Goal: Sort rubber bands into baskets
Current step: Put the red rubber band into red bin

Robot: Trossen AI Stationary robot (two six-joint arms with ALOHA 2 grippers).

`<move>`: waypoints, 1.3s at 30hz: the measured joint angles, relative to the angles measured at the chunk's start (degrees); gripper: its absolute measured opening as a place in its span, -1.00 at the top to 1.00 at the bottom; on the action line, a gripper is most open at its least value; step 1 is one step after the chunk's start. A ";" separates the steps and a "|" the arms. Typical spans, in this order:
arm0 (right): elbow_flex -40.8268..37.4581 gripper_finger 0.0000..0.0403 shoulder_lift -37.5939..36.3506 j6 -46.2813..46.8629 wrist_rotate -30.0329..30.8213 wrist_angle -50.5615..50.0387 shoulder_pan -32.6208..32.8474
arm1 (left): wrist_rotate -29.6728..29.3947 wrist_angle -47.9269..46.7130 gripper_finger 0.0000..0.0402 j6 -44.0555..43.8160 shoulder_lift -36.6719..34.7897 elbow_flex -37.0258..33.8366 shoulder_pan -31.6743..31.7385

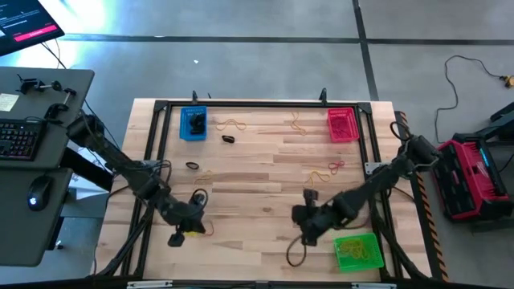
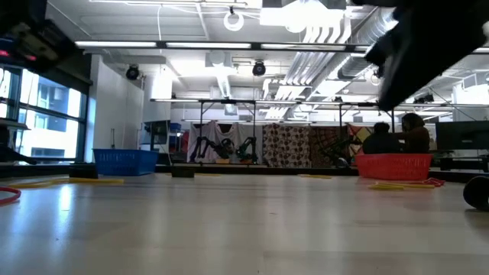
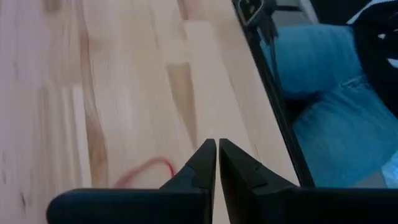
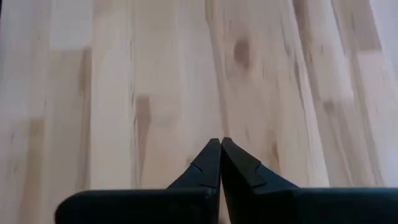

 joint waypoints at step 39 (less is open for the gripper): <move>-10.28 1.00 0.02 -15.27 10.51 28.56 -5.02 | -5.91 -10.30 0.27 -56.36 18.58 0.26 -3.44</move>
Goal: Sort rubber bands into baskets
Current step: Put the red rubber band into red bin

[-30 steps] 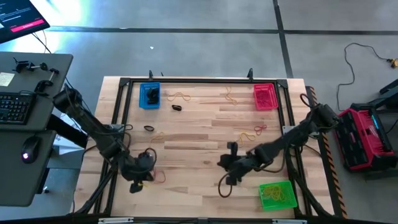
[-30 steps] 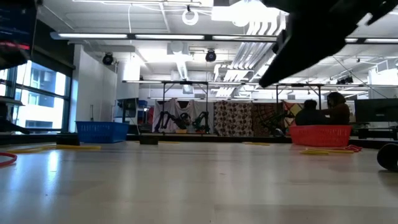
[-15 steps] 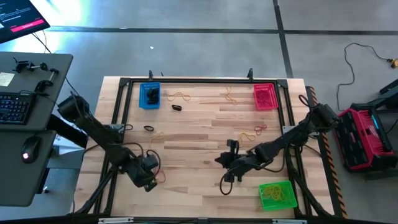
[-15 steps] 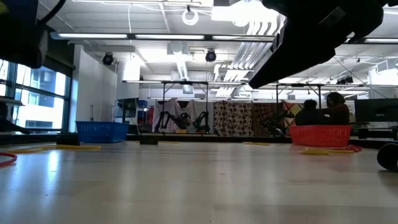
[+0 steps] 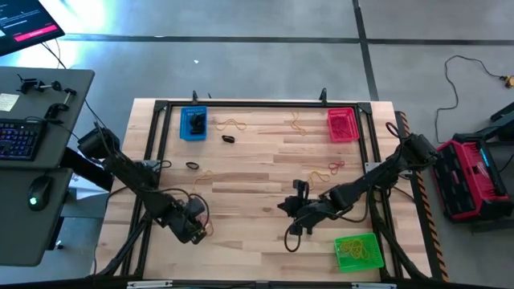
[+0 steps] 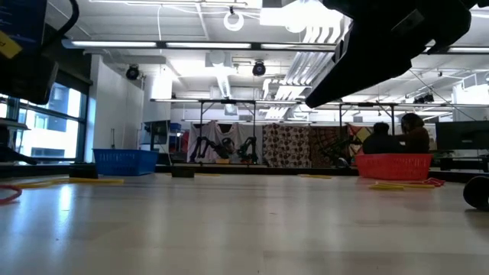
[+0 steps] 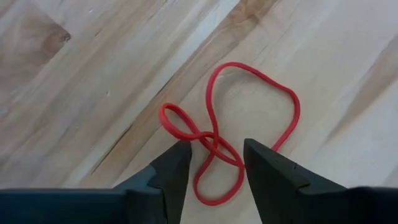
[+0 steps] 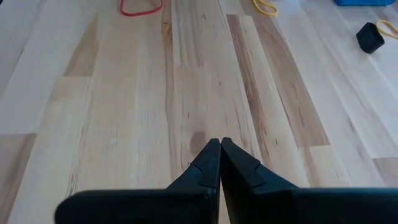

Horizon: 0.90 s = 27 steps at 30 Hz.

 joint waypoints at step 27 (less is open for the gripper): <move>0.11 0.73 1.93 -4.99 1.69 17.04 -1.25 | -18.33 15.71 1.00 34.18 0.32 -0.37 7.08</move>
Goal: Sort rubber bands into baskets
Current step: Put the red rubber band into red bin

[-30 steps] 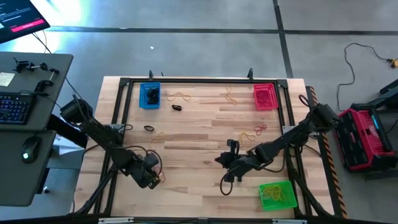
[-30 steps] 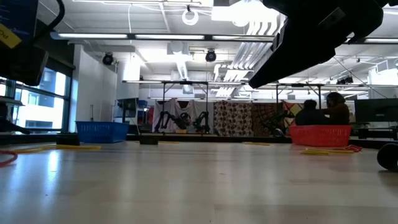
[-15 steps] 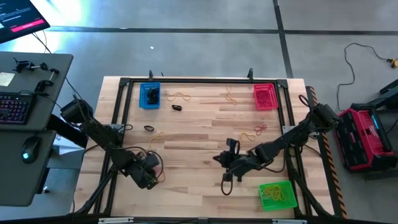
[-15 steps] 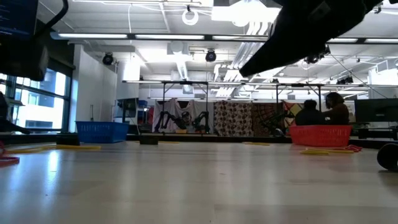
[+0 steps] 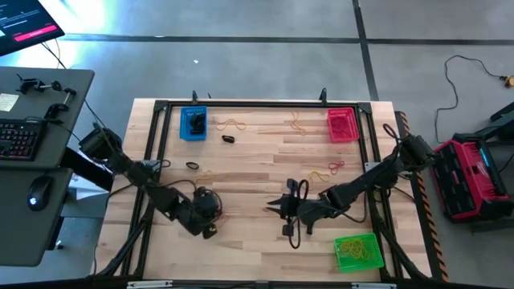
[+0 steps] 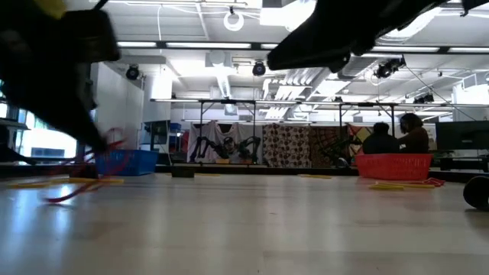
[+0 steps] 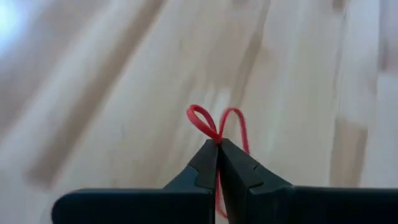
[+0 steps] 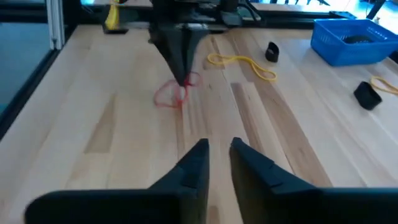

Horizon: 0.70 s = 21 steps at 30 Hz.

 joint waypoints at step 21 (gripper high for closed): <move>0.00 0.15 14.06 -1.06 -6.74 23.09 -9.43 | 6.18 24.32 1.00 39.19 -3.82 0.07 16.03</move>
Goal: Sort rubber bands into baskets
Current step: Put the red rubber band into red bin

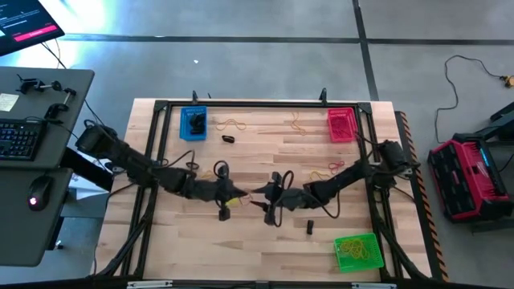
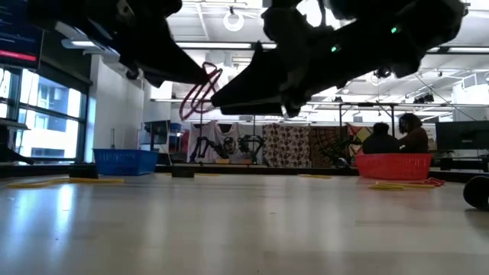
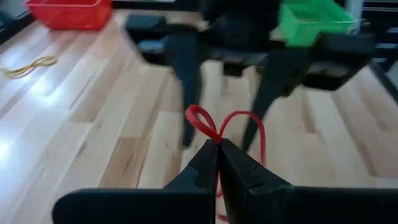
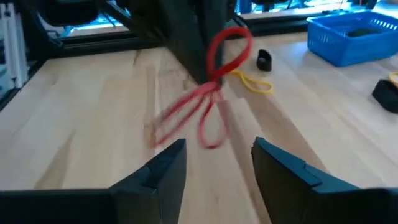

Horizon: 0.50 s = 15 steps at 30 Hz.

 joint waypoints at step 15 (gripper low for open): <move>0.00 0.76 1.24 -5.69 -5.90 4.57 -2.85 | 5.47 8.89 1.00 3.52 0.02 -2.27 2.79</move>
